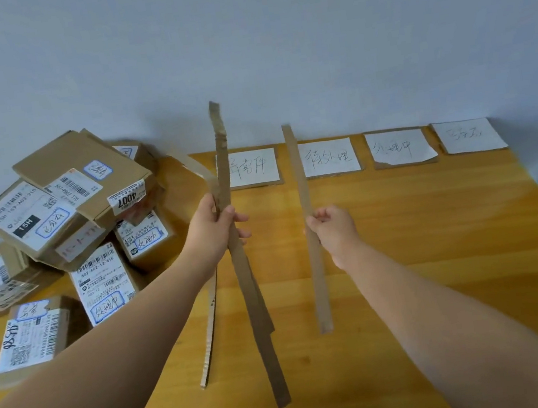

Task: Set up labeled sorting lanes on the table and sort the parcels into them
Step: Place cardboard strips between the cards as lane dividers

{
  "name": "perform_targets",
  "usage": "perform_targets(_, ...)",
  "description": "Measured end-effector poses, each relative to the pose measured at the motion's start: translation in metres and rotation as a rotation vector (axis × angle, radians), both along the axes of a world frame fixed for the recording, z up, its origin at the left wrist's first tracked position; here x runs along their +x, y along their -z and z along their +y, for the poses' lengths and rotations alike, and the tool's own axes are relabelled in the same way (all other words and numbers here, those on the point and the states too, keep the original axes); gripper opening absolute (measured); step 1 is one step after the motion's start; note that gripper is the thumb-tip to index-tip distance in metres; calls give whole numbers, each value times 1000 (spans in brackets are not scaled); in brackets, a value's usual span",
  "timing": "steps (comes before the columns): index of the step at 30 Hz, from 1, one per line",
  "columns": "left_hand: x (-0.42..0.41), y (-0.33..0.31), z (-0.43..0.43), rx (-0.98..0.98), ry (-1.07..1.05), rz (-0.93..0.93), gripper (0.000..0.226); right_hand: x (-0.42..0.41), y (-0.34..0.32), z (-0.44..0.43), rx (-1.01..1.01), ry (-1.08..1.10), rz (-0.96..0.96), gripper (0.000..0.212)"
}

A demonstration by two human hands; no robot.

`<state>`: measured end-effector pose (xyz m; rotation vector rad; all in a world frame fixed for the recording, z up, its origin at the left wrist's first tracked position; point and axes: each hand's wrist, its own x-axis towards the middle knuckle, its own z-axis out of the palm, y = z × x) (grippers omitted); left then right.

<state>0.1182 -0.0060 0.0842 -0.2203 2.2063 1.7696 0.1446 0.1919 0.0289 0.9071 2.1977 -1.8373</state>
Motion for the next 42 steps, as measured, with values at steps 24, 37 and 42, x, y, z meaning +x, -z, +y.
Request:
perform_targets(24,-11,33,3,21,119,-156,27,7,56,-4,338,-151,-278,15)
perform_targets(37,-5,42,-2,18,130,-181,27,14,67,-9,565,-333,-302,29)
perform_targets(42,-5,38,1,-3,122,-152,22,12,59,-8,671,-345,-361,31)
